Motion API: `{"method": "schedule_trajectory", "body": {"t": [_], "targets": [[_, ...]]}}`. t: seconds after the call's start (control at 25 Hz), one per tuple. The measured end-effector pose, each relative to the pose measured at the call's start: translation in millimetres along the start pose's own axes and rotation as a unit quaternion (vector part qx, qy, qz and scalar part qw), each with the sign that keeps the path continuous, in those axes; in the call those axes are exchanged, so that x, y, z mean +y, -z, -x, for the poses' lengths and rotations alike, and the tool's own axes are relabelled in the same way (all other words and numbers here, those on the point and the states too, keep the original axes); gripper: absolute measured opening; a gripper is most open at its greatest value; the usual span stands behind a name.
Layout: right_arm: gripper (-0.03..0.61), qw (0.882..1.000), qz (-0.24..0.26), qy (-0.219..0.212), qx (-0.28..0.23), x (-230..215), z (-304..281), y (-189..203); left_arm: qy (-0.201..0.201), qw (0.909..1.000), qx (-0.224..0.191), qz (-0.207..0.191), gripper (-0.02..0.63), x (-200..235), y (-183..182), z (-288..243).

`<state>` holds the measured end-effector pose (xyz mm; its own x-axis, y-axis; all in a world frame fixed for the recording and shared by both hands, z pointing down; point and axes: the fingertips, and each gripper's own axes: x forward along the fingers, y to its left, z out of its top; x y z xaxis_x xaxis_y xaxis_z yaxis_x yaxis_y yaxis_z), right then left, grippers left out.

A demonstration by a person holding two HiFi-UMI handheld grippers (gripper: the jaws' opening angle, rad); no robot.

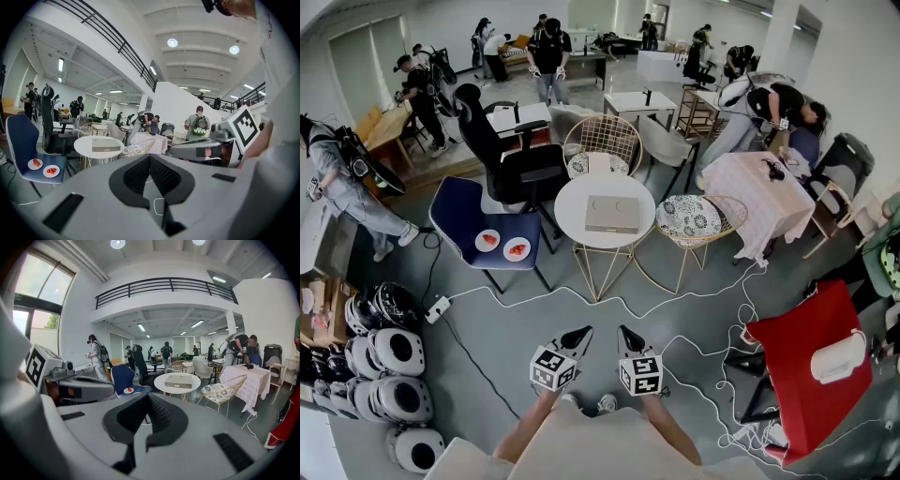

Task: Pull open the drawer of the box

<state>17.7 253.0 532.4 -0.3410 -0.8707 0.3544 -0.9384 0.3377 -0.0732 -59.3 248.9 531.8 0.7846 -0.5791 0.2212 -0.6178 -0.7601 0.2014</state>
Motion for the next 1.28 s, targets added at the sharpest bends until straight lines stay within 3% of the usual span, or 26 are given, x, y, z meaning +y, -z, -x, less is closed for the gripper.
{"method": "schedule_trajectory", "body": {"t": [1.28], "targets": [[0.015,0.999,0.005,-0.044,0.009,-52.3,2.4,24.5,-0.024,0.9996,0.009,-0.007,0.011,-26.8,8.6,-56.6]]}}
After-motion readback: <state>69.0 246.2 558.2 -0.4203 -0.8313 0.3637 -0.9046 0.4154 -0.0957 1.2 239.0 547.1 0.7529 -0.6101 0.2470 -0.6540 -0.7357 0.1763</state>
